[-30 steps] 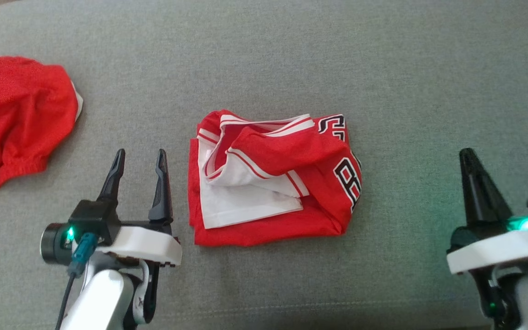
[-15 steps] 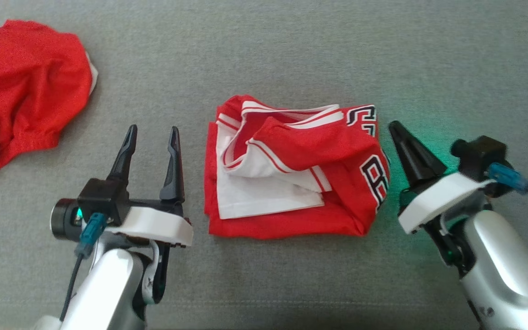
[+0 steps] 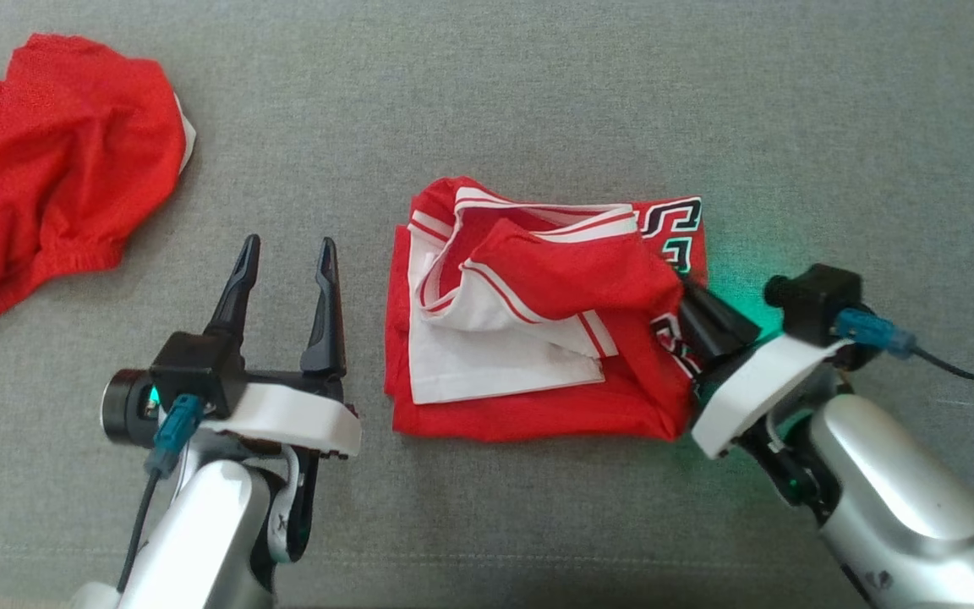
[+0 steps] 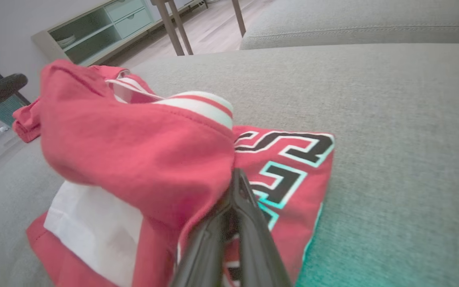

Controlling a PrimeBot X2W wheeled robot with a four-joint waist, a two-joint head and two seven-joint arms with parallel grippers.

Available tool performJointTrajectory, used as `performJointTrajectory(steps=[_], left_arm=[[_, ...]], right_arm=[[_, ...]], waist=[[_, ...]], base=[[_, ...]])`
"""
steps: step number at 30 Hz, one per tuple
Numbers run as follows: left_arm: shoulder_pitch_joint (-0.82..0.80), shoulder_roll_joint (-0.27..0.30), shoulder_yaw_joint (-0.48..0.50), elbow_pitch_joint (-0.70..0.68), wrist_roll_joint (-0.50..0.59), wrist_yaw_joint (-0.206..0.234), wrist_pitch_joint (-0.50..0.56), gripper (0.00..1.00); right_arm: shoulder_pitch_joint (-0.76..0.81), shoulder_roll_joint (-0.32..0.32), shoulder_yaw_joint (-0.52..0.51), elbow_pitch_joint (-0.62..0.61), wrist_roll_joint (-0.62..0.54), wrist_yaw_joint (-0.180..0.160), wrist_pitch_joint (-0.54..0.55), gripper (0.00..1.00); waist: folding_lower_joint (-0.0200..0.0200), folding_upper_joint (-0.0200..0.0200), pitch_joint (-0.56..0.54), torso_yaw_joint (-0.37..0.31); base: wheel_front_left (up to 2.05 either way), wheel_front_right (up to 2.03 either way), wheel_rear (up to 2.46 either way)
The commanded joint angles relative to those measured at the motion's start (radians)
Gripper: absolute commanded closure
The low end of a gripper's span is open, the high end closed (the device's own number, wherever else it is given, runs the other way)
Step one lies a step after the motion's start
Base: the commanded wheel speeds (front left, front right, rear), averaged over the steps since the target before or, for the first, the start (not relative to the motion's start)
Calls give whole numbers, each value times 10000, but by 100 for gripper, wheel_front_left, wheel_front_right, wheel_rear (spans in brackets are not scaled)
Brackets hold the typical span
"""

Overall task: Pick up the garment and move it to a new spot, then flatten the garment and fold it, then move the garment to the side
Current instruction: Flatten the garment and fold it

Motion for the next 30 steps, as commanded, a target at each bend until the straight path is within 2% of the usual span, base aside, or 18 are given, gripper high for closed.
performJointTrajectory(steps=[1, 18, 30], left_arm=[[-302, 99, 368, -262, 65, -43, -105, 0], [-282, -8, 471, -240, 97, -130, -121, 0], [-242, -193, 599, -253, 163, -223, -123, 0]], right_arm=[[-179, -100, 281, -353, 108, 65, -98, 100], [-1112, -427, 2479, -654, 880, 65, 79, 100], [-1440, -368, 3772, -677, 1091, 65, 311, 100]], waist=[[0, 0, -13, -2], [0, 0, -16, 171], [0, 0, 38, 304]], base=[[0, 0, 0], [0, 0, 0], [0, 0, 0]])
